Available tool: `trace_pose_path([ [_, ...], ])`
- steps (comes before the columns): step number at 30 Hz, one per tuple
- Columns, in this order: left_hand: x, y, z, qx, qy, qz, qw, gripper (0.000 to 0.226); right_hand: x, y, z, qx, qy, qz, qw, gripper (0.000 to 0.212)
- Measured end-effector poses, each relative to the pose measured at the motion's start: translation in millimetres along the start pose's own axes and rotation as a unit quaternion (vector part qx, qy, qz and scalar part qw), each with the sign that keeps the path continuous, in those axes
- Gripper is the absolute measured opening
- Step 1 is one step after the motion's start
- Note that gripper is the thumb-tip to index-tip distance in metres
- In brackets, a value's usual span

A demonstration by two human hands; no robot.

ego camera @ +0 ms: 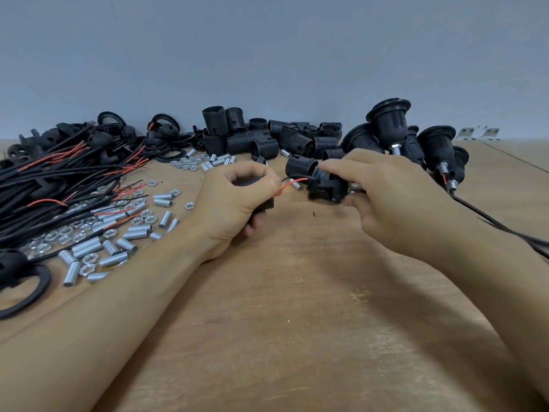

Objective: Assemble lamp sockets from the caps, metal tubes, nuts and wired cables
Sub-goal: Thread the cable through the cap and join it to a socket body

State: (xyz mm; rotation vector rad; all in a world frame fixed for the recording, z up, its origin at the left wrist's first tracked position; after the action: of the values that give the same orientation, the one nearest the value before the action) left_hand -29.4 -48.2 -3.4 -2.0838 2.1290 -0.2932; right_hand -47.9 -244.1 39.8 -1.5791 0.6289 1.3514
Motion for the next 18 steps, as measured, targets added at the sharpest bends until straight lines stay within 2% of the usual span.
trace_pose_path([
  [4, -1.4, 1.5, 2.0, 0.011, -0.015, 0.001, 1.0, 0.009, 2.2, 3.4, 0.3, -0.014, -0.045, 0.045, 0.998, 0.053],
  [8, -1.5, 3.0, 0.1, 0.021, -0.036, 0.014, 0.999, 0.011, 3.2, 1.4, -2.9, -0.012, -0.121, 0.043, 0.992, 0.029],
  [15, 4.0, 8.2, -1.6, 0.053, -0.104, 0.068, 0.991, 0.01, 12.4, -1.3, 7.5, -0.007, -0.217, 0.01, 0.976, 0.053],
  [18, 4.7, 8.9, -1.0, 0.059, -0.104, 0.079, 0.99, 0.009, 15.3, -1.7, 8.5, 0.012, -0.25, -0.005, 0.968, 0.044],
])
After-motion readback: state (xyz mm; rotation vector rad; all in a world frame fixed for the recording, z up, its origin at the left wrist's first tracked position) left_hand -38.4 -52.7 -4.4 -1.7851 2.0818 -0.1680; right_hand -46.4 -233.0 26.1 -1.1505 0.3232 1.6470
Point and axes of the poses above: each hand's wrist, its own y-axis away from the middle knuckle, its own x-axis out of the palm, z = x × y, the point moved 2 cm from there along -y, towards the middle knuckle, and after that the axes turned 4 degrees about y, right-handed, at the moved point
